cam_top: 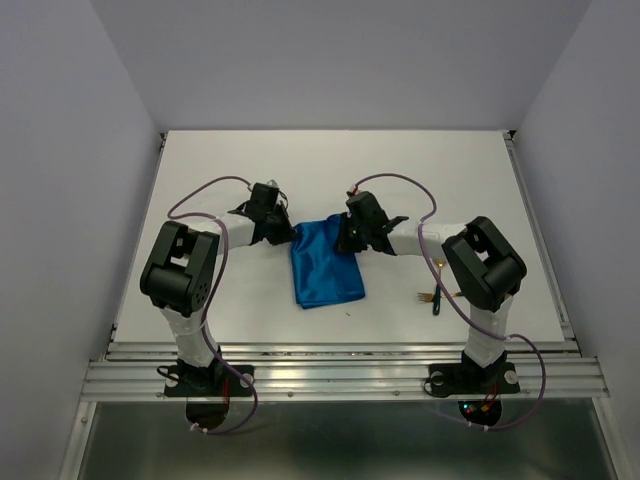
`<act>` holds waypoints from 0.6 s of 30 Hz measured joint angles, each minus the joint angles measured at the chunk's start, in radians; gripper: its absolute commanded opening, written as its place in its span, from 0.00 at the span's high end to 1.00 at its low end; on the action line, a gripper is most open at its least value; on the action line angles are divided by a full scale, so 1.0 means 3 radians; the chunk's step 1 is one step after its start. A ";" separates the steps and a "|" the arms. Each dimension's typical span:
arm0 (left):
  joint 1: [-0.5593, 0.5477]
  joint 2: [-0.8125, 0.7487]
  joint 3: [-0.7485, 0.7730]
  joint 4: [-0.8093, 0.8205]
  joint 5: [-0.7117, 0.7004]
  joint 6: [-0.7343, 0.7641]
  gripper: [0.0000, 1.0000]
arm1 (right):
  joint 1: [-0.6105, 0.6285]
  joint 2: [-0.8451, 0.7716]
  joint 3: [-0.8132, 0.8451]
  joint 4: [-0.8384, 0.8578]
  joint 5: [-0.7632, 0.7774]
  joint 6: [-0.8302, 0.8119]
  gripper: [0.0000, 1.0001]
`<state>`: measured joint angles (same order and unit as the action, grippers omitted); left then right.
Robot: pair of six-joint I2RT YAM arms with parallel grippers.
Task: Fold the napkin into a case and place the utensils inside
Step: Pick up the 2/3-rectangle-folded napkin from the center of the board, then fold the 2/3-rectangle-folded napkin at the center of the board.
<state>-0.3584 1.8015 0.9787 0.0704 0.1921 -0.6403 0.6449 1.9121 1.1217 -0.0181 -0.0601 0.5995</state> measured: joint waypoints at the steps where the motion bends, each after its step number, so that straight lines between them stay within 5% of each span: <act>1: -0.0018 0.0000 0.0033 -0.0064 -0.0006 0.0005 1.00 | 0.0004 0.0000 0.0000 0.0000 0.0003 0.0011 0.94; 18: -0.0245 -0.0106 0.0305 -0.0347 0.0184 -0.0174 1.00 | 0.0034 0.0008 0.0000 0.0003 0.0041 0.0163 0.94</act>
<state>-0.4320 1.7699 1.0702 -0.0338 0.2474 -0.6926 0.6552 1.9144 1.1217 -0.0174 -0.0479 0.6483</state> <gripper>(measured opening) 0.026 0.061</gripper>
